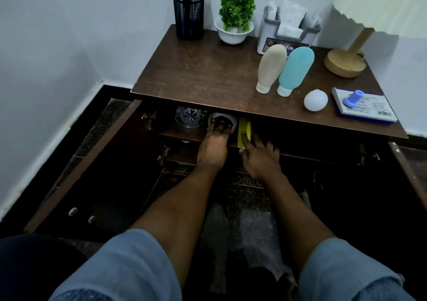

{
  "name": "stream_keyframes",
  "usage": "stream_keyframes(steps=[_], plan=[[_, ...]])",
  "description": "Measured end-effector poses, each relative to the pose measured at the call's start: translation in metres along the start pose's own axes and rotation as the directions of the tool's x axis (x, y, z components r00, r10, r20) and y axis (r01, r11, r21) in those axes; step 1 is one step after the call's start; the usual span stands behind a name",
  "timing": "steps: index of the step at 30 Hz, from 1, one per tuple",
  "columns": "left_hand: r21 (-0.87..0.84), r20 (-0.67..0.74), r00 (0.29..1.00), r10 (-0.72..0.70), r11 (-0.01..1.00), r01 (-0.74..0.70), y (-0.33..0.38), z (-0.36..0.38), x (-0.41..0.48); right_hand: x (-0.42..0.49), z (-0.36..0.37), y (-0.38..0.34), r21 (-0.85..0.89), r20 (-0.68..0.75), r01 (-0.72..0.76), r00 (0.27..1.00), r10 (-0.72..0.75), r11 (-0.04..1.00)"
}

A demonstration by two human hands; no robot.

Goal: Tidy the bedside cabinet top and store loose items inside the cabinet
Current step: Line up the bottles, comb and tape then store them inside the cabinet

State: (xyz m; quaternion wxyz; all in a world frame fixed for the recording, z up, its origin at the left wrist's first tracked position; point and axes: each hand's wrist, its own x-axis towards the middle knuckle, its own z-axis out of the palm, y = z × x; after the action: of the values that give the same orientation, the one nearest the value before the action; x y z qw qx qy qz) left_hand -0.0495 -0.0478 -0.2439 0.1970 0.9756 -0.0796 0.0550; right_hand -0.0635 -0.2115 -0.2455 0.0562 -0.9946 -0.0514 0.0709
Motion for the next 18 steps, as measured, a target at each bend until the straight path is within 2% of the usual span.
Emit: stream_keyframes(steps=[6,18], plan=[[0.012,-0.018,1.000,0.025,1.000,-0.025,-0.0009,0.0029,0.0049,0.0042,0.0038,0.0001,0.030,0.031,-0.048,0.998,0.047,0.998],[0.071,-0.009,1.000,0.016,0.997,-0.015,0.0018,-0.0001,-0.0005,0.0021,0.0014,-0.0022,0.046,0.057,-0.040,0.998,0.037,0.998]])
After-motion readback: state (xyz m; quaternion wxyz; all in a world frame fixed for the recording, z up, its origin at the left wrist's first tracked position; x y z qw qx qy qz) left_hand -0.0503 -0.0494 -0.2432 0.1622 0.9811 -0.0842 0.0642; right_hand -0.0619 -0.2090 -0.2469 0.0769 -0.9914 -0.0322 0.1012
